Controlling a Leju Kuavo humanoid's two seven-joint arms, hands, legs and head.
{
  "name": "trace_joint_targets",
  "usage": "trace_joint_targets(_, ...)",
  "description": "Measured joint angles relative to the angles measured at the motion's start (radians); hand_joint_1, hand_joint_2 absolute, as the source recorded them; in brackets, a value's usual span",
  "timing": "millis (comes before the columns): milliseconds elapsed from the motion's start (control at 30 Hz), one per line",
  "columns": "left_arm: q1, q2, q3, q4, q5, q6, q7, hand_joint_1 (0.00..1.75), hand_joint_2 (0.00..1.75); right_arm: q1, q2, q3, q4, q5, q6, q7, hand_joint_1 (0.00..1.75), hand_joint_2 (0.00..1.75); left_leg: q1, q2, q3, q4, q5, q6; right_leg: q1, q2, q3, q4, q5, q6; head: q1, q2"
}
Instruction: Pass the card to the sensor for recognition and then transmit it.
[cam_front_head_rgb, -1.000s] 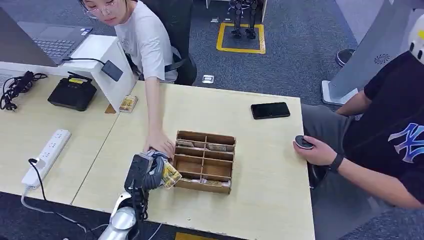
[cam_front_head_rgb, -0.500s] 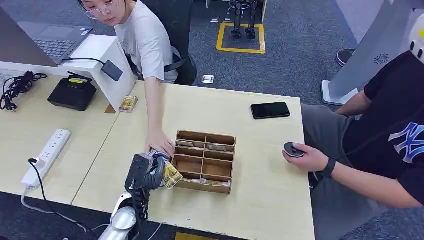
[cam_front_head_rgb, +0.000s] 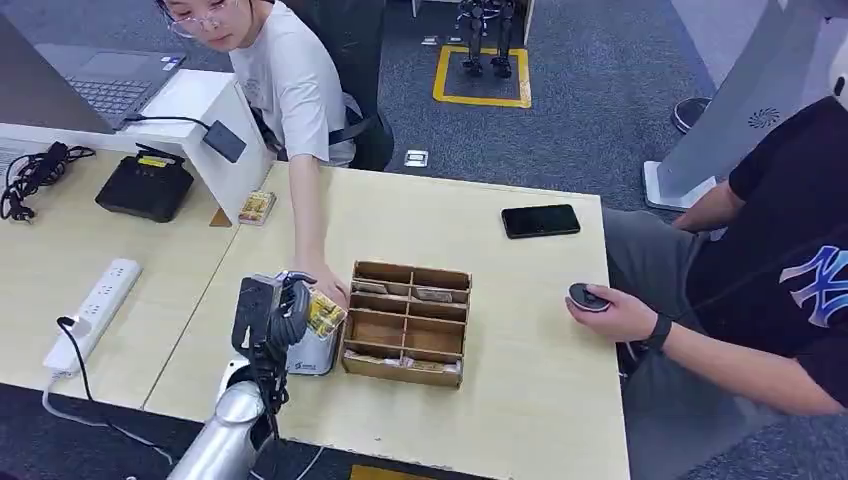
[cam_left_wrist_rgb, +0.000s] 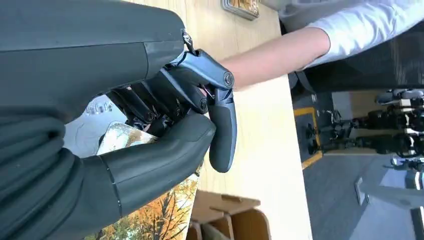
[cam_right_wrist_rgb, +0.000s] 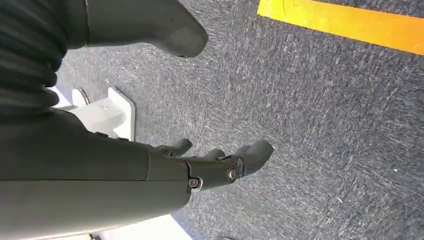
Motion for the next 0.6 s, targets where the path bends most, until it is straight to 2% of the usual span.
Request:
trace_joint_targets(167, 0.003, 0.000, 0.000, 0.015, 0.017, -0.002, -0.002, 1.75, 1.75, 0.000, 0.000, -0.006, 0.000, 0.013, -0.002, -0.002, 0.00, 1.75, 0.000, 0.000, -0.001, 0.000, 0.000, 0.000, 0.000, 0.000, 0.000, 0.000, 0.000, 0.000, 0.000, 0.000)
trace_joint_targets(333, -0.009, 0.001, 0.000, 0.029, -0.043, 0.028, -0.012, 1.75, 1.75, -0.001, 0.000, -0.018, 0.000, 0.031, -0.002, -0.002, 0.00, 1.75, 0.000, 0.000, 0.000, 0.000, 0.000, 0.000, 0.000, 0.000, 0.000, 0.000, 0.000, 0.000, 0.000, 0.000)
trace_joint_targets(467, -0.034, 0.013, 0.000, 0.045, -0.205, 0.072, 0.002, 1.75, 1.75, -0.003, 0.000, -0.026, 0.000, 0.046, 0.002, -0.002, 0.00, 1.75, 0.000, 0.000, 0.000, 0.000, 0.000, 0.001, 0.000, 0.000, 0.000, 0.000, 0.000, 0.000, 0.000, 0.000)
trace_joint_targets(600, -0.055, 0.033, 0.000, 0.061, -0.356, 0.076, 0.037, 1.75, 1.75, -0.007, 0.000, -0.031, 0.000, 0.062, 0.008, -0.002, 0.00, 1.75, 0.000, 0.000, 0.000, 0.000, 0.001, 0.001, 0.000, 0.000, 0.000, 0.000, 0.000, 0.000, 0.000, 0.000)
